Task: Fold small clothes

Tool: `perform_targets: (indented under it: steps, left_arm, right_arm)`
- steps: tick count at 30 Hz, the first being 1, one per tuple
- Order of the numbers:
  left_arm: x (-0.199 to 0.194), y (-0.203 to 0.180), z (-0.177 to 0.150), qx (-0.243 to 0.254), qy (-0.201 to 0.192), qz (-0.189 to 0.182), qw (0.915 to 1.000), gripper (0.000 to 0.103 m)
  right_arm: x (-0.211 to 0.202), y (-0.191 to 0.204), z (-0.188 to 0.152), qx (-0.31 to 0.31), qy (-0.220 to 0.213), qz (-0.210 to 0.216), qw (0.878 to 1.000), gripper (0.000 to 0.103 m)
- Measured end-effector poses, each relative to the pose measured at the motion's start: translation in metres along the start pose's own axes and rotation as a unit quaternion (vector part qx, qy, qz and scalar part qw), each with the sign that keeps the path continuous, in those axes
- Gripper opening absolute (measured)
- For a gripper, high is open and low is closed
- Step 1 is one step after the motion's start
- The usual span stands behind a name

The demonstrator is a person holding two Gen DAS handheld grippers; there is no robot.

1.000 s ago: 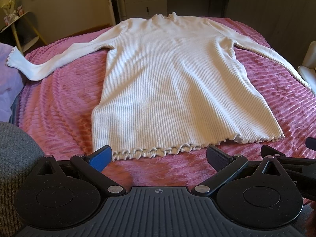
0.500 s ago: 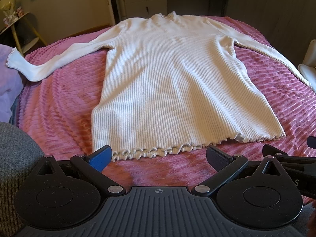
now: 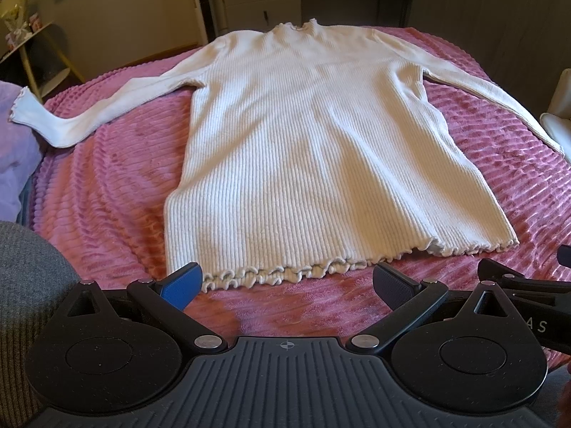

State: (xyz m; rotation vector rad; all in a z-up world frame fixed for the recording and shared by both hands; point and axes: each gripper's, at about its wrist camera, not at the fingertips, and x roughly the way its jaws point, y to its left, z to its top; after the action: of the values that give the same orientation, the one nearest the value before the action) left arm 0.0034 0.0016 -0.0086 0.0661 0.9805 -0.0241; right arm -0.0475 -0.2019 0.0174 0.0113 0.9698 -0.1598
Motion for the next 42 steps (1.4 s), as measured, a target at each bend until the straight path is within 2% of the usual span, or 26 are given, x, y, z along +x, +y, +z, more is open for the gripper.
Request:
perform_targets:
  steps: [42]
  left_arm:
    - [0.0028,0.0004,0.0006,0.006,0.000,0.007,1.0000,0.103]
  right_arm:
    - [0.0003,-0.0033,0.0022,0.009,-0.003,0.004,1.000,0.099]
